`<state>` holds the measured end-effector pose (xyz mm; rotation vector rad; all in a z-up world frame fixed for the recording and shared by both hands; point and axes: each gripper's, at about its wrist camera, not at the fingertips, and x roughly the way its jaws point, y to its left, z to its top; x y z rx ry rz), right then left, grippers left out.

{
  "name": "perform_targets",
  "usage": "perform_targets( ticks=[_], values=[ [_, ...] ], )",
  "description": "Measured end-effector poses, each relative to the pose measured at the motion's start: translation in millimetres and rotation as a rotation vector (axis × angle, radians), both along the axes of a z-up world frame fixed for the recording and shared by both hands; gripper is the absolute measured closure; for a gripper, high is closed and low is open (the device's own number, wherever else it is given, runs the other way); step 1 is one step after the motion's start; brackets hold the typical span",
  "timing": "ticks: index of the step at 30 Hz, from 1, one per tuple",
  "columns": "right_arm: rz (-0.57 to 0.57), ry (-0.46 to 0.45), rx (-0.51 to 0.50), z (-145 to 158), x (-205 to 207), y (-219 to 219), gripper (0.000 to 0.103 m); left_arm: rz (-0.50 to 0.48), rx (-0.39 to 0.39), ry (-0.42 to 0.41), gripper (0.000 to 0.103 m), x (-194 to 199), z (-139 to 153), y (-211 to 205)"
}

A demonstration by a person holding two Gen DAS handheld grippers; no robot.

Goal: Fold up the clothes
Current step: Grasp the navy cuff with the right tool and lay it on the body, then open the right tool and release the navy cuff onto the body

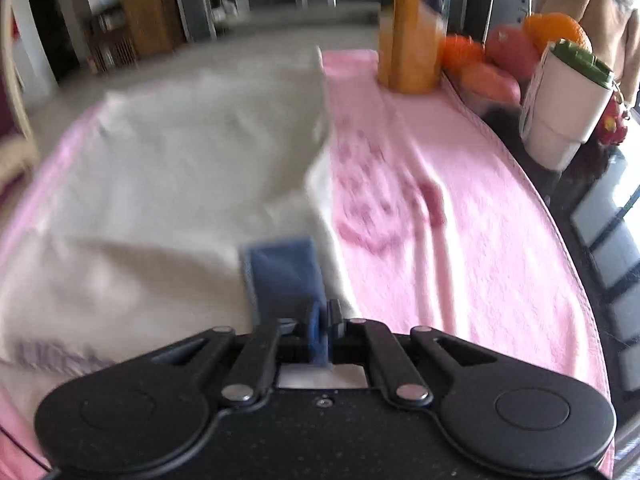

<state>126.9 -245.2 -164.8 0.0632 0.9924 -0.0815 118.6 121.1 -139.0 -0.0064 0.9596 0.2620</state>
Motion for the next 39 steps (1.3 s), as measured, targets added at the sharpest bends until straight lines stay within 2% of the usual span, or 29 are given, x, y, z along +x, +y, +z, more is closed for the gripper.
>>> perform_targets(
  ticks=[2,6,16,19,21,23,24,26,29,31,32,34,37,39],
  values=[
    [-0.024,0.006,0.048,-1.1,-0.1,-5.4,0.096,0.011,-0.004,-0.010,0.072,-2.0,2.1,4.8],
    [-0.072,0.017,0.145,-3.4,-0.3,-16.1,0.074,0.016,-0.010,-0.027,0.072,-4.8,5.0,8.9],
    [-0.192,0.045,0.387,-9.0,-0.9,-42.9,0.074,0.004,-0.015,-0.036,0.072,-4.4,5.9,6.6],
    [-0.193,0.061,0.420,-15.8,0.9,-39.7,0.074,0.008,-0.016,-0.037,0.072,-4.3,5.8,7.2],
    [-0.157,0.061,0.375,-18.5,2.3,-28.9,0.074,0.012,-0.014,-0.036,0.072,-4.2,5.8,7.8],
    [-0.091,0.030,0.250,-16.1,-0.7,-10.0,0.081,0.020,-0.014,-0.036,0.072,-4.2,5.7,9.3],
    [-0.057,0.008,0.190,-13.9,-3.6,-0.5,0.098,0.025,-0.014,-0.036,0.072,-4.2,5.7,10.1],
    [-0.020,-0.056,0.094,-4.7,-12.2,15.1,0.098,0.034,-0.016,-0.038,0.072,-4.8,6.2,12.0],
    [0.009,-0.239,0.024,22.8,-36.1,27.9,0.098,0.040,-0.020,-0.043,0.072,-5.8,6.9,14.4],
    [0.020,-0.274,-0.003,30.6,-43.7,30.3,0.098,0.036,-0.022,-0.039,0.072,-5.4,6.1,14.5],
    [0.019,-0.270,-0.024,30.1,-44.2,30.7,0.098,0.030,-0.022,-0.035,0.072,-4.8,5.4,13.9],
    [-0.014,-0.207,-0.065,17.7,-35.4,27.9,0.098,0.008,-0.042,-0.042,0.072,-5.2,6.0,11.8],
    [-0.028,-0.062,-0.026,-3.0,-17.6,21.9,0.096,-0.028,-0.078,-0.058,0.072,-6.2,7.6,8.5],
    [-0.047,-0.036,-0.013,-4.2,-17.7,18.9,0.091,-0.052,-0.102,-0.068,0.078,-6.9,8.6,6.3]
  ],
)
